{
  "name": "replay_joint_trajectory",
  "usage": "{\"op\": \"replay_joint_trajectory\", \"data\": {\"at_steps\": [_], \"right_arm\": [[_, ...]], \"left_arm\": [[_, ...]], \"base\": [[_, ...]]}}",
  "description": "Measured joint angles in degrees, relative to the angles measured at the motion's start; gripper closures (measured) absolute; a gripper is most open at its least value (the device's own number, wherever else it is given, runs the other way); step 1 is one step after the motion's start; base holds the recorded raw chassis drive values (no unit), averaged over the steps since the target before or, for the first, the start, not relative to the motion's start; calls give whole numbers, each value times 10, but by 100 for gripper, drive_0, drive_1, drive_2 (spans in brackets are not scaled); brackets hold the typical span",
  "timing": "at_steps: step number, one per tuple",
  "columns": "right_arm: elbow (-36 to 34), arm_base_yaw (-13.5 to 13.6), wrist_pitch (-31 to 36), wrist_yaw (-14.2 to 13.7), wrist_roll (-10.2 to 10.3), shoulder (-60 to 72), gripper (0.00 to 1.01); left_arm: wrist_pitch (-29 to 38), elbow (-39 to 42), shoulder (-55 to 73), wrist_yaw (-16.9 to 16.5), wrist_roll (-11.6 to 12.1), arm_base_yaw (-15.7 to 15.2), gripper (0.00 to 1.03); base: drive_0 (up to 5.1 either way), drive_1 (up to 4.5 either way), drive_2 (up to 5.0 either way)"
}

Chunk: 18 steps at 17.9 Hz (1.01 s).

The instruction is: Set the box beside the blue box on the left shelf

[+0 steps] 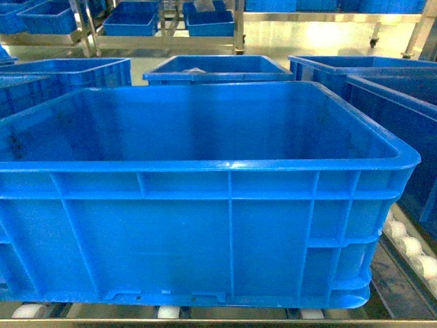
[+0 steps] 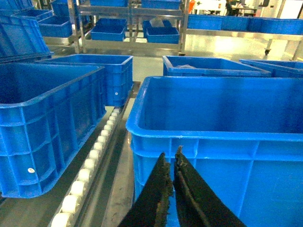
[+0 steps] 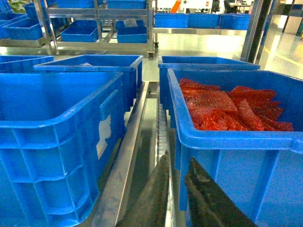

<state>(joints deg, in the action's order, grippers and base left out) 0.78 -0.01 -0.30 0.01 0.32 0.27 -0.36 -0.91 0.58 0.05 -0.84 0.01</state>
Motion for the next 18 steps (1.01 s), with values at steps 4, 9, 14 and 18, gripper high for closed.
{"op": "replay_joint_trajectory", "data": {"at_steps": [4, 9, 14, 18], "right_arm": [[0, 0, 0, 0, 0, 0, 73], [0, 0, 0, 0, 0, 0, 54], [0, 0, 0, 0, 0, 0, 36], [0, 0, 0, 0, 0, 0, 4]], "left_arm": [[0, 0, 0, 0, 0, 0, 76], [0, 0, 0, 0, 0, 0, 60], [0, 0, 0, 0, 0, 0, 42], [0, 0, 0, 0, 1, 0, 5]], "base": [[0, 0, 0], [0, 0, 0], [0, 0, 0], [0, 0, 0]]}}
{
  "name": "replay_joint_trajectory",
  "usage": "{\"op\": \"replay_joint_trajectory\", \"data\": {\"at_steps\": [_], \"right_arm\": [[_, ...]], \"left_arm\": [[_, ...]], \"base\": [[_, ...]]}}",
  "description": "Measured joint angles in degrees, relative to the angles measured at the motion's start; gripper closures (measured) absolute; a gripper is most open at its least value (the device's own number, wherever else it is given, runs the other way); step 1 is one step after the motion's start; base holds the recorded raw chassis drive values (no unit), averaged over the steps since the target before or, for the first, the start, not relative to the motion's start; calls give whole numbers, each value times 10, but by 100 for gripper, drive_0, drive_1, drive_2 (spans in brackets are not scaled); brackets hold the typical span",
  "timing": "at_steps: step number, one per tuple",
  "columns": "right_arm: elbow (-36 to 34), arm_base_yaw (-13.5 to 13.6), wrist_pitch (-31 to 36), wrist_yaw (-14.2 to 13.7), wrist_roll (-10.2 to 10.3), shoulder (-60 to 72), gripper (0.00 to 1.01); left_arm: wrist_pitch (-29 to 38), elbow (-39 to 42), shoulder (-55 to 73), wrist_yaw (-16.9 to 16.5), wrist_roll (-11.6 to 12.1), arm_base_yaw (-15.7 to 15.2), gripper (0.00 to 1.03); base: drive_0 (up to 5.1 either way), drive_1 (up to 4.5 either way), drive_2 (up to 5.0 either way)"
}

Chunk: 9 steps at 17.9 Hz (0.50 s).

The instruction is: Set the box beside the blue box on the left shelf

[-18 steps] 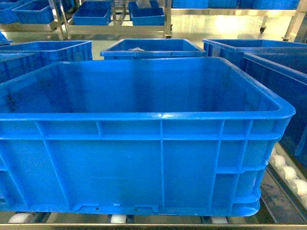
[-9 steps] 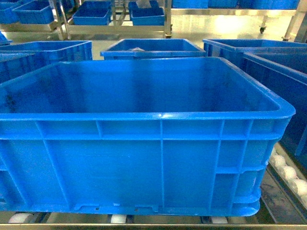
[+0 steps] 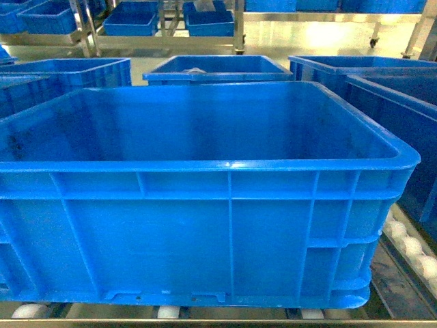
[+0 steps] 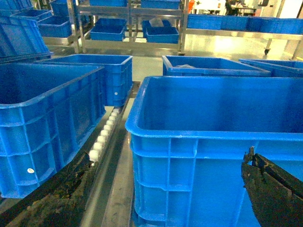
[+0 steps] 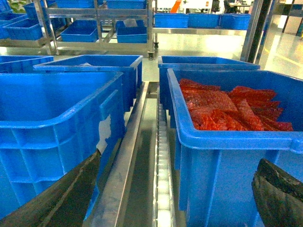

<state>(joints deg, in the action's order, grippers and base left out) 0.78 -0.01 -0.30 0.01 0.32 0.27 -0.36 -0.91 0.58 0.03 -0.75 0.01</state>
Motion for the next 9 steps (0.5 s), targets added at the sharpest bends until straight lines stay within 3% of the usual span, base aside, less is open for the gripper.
{"op": "replay_joint_trajectory", "data": {"at_steps": [9], "right_arm": [[0, 0, 0, 0, 0, 0, 3]], "left_arm": [[0, 0, 0, 0, 0, 0, 5]], "base": [[0, 0, 0]]}}
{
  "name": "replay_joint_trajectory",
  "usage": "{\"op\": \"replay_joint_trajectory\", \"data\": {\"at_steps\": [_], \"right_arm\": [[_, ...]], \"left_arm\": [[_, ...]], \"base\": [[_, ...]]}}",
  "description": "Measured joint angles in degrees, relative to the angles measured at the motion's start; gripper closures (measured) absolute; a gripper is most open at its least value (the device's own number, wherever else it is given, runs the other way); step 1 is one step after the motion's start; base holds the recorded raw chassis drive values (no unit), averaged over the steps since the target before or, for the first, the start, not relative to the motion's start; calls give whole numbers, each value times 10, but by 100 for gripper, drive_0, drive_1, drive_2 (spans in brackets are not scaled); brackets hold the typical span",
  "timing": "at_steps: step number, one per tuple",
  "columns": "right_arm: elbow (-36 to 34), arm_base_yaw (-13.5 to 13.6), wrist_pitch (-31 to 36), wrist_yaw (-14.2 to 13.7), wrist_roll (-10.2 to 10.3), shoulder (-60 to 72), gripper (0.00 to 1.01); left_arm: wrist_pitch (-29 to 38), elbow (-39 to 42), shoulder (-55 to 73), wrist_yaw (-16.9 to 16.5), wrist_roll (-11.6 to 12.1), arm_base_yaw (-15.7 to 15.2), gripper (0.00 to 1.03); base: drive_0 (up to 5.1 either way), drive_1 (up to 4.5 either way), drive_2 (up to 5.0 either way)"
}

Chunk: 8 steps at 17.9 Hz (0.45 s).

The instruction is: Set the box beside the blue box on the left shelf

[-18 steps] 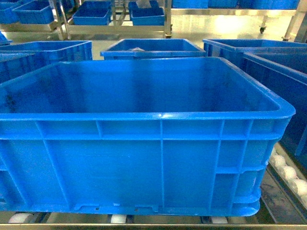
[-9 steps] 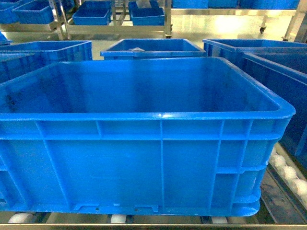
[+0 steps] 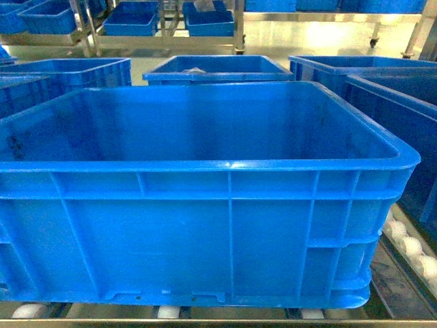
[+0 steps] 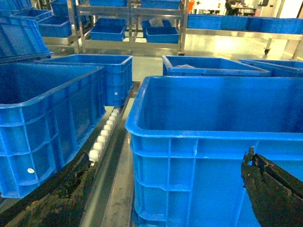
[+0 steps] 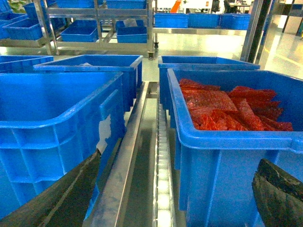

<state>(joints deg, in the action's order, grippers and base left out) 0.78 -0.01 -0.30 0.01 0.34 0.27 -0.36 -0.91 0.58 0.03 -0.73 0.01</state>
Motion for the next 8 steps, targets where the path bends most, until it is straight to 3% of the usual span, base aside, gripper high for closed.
{"op": "replay_joint_trajectory", "data": {"at_steps": [8], "right_arm": [[0, 0, 0, 0, 0, 0, 3]], "left_arm": [[0, 0, 0, 0, 0, 0, 5]], "base": [[0, 0, 0]]}}
